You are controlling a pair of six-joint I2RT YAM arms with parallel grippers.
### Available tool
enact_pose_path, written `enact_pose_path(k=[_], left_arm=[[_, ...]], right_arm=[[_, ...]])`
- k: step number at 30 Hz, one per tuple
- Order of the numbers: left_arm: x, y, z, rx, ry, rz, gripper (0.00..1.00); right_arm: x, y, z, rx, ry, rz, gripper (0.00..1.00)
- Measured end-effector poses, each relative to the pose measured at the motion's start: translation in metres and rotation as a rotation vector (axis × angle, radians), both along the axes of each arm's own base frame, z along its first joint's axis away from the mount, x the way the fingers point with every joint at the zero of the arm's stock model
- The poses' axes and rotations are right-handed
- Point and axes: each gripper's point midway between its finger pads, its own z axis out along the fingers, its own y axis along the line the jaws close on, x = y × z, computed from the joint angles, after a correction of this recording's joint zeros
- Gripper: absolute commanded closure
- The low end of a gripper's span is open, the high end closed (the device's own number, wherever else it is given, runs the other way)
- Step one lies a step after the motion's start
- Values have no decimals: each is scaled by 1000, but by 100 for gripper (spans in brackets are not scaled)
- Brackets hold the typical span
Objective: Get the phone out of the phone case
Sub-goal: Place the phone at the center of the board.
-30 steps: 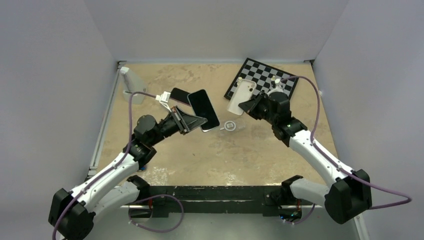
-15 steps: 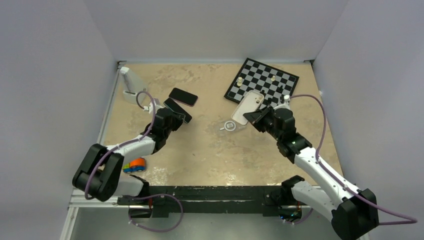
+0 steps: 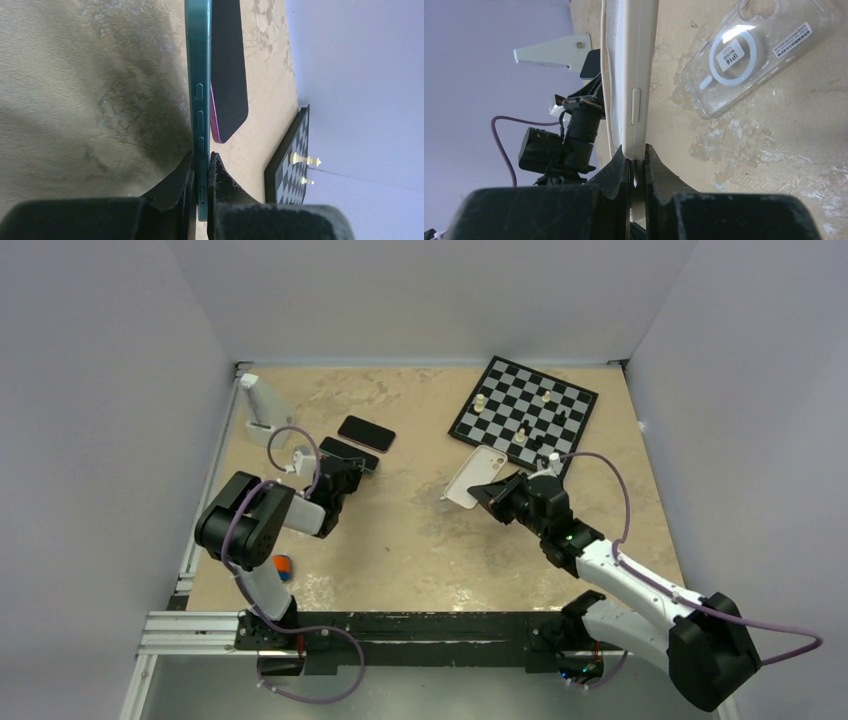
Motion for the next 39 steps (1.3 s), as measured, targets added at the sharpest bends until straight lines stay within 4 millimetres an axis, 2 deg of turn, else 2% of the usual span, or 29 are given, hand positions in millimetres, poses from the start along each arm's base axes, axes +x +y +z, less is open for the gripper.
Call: enact_pose_path(k=[3,8,11,16,22,25,26,27,35,39], left_arm=[[5,0,-1,-37,-19,22,90],[10,-1,-3,-101,-40,52,81],[11,-1,-5,-125,-38,62,74],[12,-2,-1,-155,-50,71,43],[10,-3,1,-175,-50,65,20],[6,-4,6,-183,-48,56,13],[4,-5,8,-185,-45,51,10],[2,-5,12,-186,-42,45,1],[-21,-18,27,-208,102,-33,0],[-36,-24,46,-195,169,-85,0]], right_arm=[[-5,-1,-11,31,33,-27,100],[-15,-10,-36,70,123,-95,100],[-25,-13,-44,94,166,-127,100],[-42,-19,-56,127,234,-165,100],[-59,-25,-87,120,334,-197,100],[-67,-30,-102,97,377,-209,100],[-69,-31,-104,93,383,-211,100],[-70,-33,-106,90,387,-215,100],[-77,-40,-109,102,372,-218,100],[-78,-40,-105,112,361,-215,100]])
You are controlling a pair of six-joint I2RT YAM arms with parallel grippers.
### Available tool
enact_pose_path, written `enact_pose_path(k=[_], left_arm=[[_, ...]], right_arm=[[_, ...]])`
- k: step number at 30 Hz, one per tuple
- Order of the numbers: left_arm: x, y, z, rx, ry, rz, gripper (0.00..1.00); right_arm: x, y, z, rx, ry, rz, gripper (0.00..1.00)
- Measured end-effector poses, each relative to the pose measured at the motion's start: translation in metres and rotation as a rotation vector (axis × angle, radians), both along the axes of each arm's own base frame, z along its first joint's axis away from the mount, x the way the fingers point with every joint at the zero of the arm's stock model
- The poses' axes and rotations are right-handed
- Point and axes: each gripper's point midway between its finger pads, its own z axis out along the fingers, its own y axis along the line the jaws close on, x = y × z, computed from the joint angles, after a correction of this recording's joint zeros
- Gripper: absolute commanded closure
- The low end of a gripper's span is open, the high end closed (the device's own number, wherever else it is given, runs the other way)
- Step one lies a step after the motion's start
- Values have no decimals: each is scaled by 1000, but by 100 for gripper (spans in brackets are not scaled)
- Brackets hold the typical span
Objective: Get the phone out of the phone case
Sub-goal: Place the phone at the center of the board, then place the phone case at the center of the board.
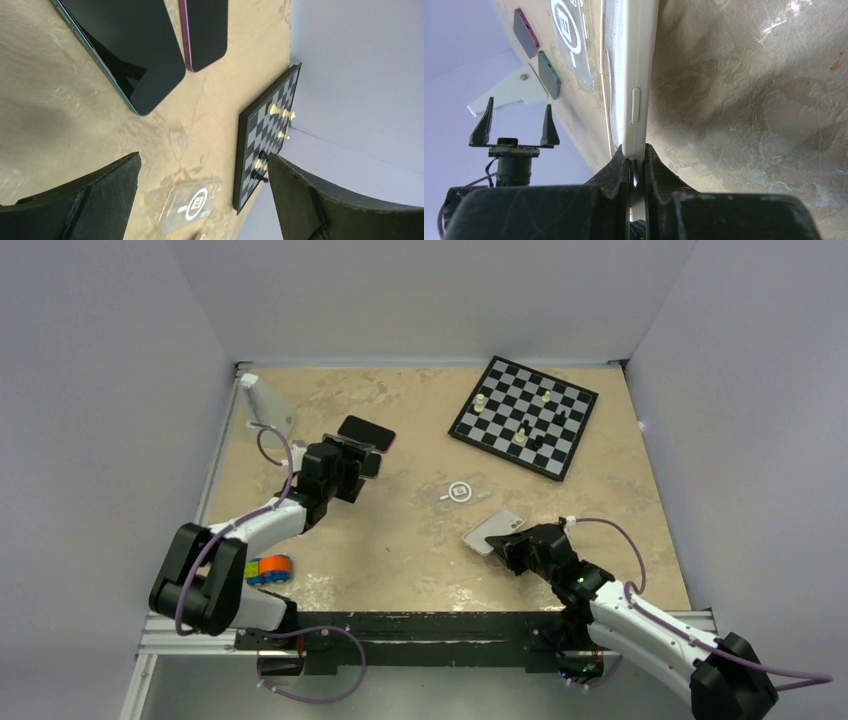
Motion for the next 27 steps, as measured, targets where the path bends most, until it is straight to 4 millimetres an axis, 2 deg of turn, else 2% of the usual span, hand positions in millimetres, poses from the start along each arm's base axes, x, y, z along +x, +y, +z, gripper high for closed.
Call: enact_pose_path(k=[4,9,13,17,24,27], left_arm=[[-18,6,30,76,-13,-48,0],[-39,17,76,148,-112,-90,0],[-47,13,85,194,-147,-162,0],[-44,1,96,263,-186,-277,0],[-32,-14,159,376,-391,-411,0],[-37,-25,167,381,-448,-488,0]], right_arm=[[0,0,1,3,-2,1,100],[0,0,0,3,-2,2,100],[-1,0,-12,-27,31,5,100],[0,1,-25,-66,73,13,98],[10,13,-26,-60,70,35,89],[15,20,-23,-69,67,61,72]])
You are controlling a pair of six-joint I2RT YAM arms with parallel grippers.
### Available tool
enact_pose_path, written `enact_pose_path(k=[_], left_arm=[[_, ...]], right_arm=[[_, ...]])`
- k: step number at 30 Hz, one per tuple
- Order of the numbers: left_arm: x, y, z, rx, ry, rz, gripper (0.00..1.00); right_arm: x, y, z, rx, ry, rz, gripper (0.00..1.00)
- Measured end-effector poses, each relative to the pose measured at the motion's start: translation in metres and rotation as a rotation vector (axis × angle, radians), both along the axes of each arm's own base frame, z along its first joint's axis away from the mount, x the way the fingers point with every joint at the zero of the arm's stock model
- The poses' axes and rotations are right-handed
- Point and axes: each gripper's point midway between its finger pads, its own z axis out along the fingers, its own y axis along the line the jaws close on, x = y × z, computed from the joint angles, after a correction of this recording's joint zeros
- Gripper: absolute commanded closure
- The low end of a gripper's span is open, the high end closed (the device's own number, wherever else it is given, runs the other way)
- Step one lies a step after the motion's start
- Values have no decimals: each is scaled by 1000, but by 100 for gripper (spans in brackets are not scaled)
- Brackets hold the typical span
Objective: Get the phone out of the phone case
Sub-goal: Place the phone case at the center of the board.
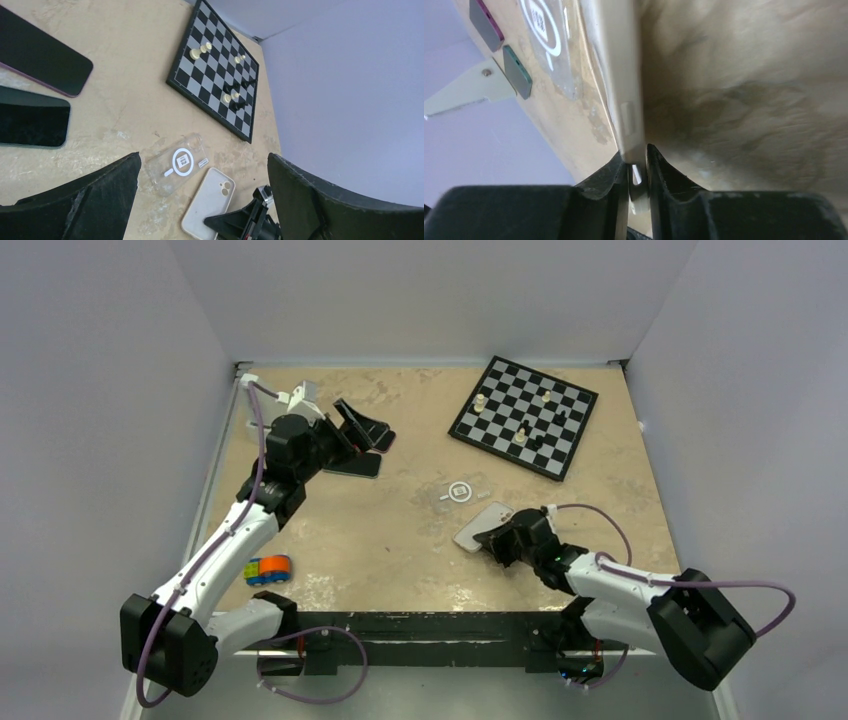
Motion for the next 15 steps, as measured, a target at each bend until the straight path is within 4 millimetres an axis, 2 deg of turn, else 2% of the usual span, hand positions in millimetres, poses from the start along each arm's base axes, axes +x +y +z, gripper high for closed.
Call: enact_pose_path(k=[7,9,15], left_arm=[[-9,-13,4,15,-37,-104,0],[-10,-14,4,20,-41,-117,0],[-12,-16,4,35,-51,-137,0]], right_arm=[[8,26,13,2,-21,127,27],[10,39,19,21,-46,187,21],[13,67,37,48,-129,353,15]])
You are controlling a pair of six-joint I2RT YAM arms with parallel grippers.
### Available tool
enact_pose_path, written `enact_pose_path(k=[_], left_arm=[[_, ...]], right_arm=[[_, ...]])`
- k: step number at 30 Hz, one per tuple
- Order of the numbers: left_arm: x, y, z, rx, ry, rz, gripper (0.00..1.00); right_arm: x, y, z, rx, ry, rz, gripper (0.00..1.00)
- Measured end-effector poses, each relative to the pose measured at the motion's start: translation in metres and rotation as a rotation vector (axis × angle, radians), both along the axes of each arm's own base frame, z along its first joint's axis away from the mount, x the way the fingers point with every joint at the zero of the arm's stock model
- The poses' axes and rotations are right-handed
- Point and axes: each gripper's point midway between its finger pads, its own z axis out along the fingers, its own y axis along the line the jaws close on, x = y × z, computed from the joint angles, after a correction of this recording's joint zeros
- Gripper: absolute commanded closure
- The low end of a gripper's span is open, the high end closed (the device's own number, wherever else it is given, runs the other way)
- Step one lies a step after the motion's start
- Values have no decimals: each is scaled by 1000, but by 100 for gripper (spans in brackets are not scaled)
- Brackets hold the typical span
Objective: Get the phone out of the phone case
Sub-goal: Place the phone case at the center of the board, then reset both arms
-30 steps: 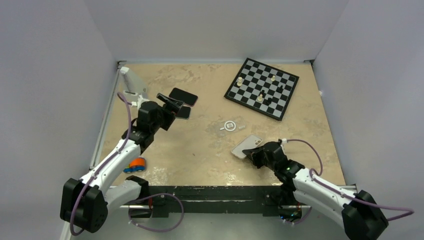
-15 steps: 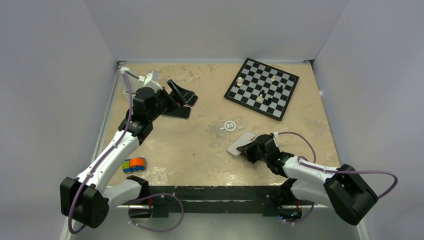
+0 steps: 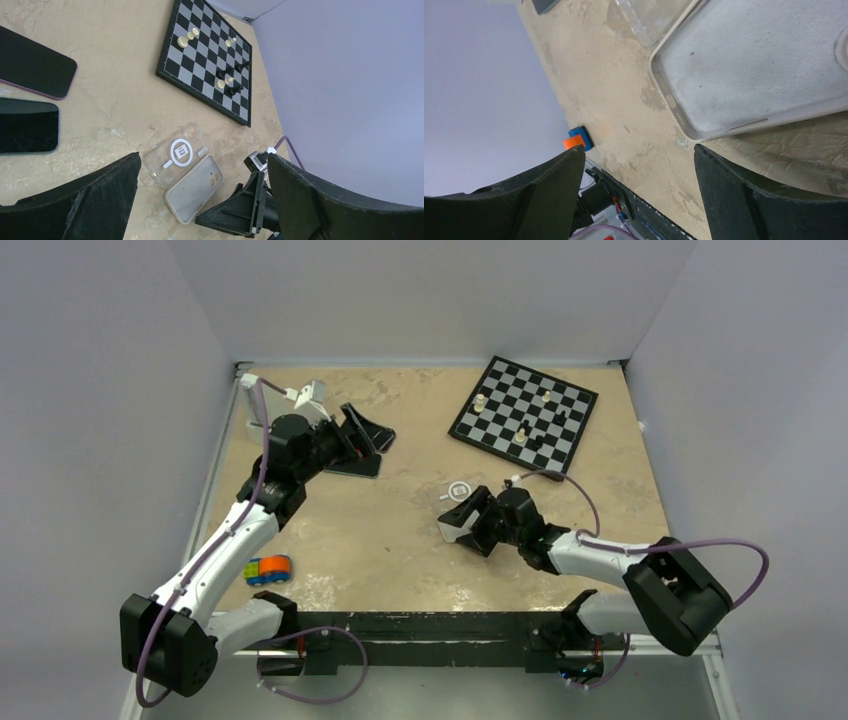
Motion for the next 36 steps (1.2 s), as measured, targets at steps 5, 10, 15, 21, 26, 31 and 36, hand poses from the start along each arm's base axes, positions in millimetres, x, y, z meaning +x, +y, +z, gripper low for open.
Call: enact_pose_path(k=[5,10,15,21,26,31,36], left_arm=[[-3,2,-7,40,22,-1,0],[-4,2,-5,55,19,-6,0],[-3,2,-2,59,0,-12,0],[-16,5,15,104,-111,-1,0],[-45,24,52,104,-274,43,0],[-68,52,87,102,-418,134,0],[-82,76,108,120,-501,222,0]], right_arm=[[-8,-2,12,-9,-80,68,12],[-20,-22,29,-90,-192,114,9],[-15,-52,89,-205,-429,84,8],[-12,-99,210,-277,-789,-71,6],[-19,-146,274,-346,-970,-239,5],[-23,-172,284,-439,-1023,-307,4],[-24,-190,289,-486,-1041,-376,3]])
